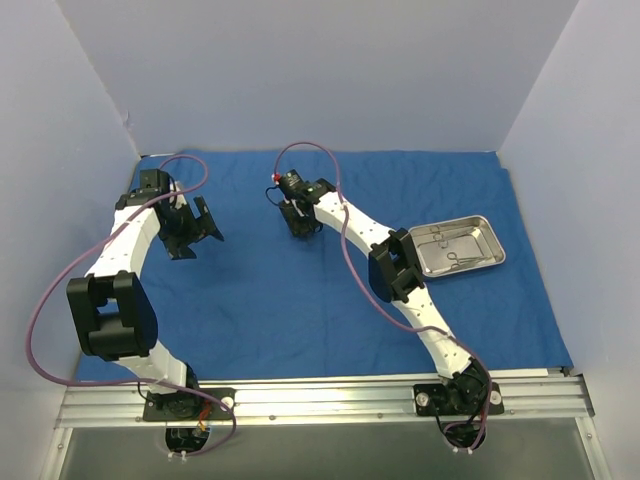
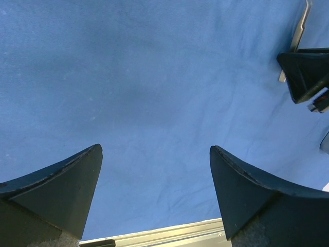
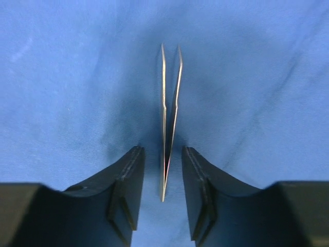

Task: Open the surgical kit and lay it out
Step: Adjust the medical item in the surgical kit, then pick up the medical item from the container.

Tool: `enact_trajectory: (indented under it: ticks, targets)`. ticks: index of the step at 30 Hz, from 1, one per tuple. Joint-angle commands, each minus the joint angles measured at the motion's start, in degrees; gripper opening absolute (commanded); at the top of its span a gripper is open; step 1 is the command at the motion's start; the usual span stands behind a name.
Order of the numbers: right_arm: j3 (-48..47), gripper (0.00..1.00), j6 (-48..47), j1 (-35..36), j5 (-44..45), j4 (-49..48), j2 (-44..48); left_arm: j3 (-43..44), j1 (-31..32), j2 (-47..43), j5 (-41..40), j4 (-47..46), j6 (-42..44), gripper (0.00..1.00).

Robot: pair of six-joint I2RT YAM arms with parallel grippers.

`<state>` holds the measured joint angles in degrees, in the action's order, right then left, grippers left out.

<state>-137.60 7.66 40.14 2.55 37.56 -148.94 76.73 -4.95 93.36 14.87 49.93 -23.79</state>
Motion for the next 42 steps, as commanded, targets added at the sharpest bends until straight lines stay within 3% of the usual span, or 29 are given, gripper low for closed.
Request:
enact_trajectory:
  ticks: [1,6,8,13,17,18,23,30,42]
  targets:
    - [-4.16,0.36,1.83,-0.41,-0.09,1.64,3.92,1.67,-0.5,1.12,0.86,-0.89,-0.38,0.94]
    - [-5.49,0.48,3.32,-2.34,2.72,0.59,11.72,2.37,-0.85,2.96,1.56,-1.59,-0.73,0.94]
    - [-4.7,0.49,6.3,-5.24,3.26,0.32,14.11,3.16,-0.94,4.19,2.44,-2.03,-0.73,0.94]
    - [7.15,0.45,18.07,-15.86,-1.39,-0.03,24.21,6.15,-0.94,7.79,5.77,-3.43,-0.21,0.94]
    - [20.85,0.42,30.01,-30.51,-6.85,0.76,34.74,7.82,-0.59,9.64,8.5,-5.19,-0.11,1.0]
    - [23.75,0.42,31.26,-32.74,-6.68,0.67,36.6,8.43,-0.59,10.34,8.77,-5.28,-0.11,0.94]
    - [34.67,0.4,34.52,-42.31,1.66,4.97,44.87,12.47,0.55,14.21,9.21,-5.46,0.32,0.9]
    - [39.25,0.39,38.39,-50.77,4.13,13.67,44.18,20.65,1.17,20.18,7.19,-2.21,0.85,0.87]
    - [44.96,0.34,46.13,-52.27,6.33,14.65,37.85,25.13,-1.38,28.1,5.17,1.83,2.52,0.81]
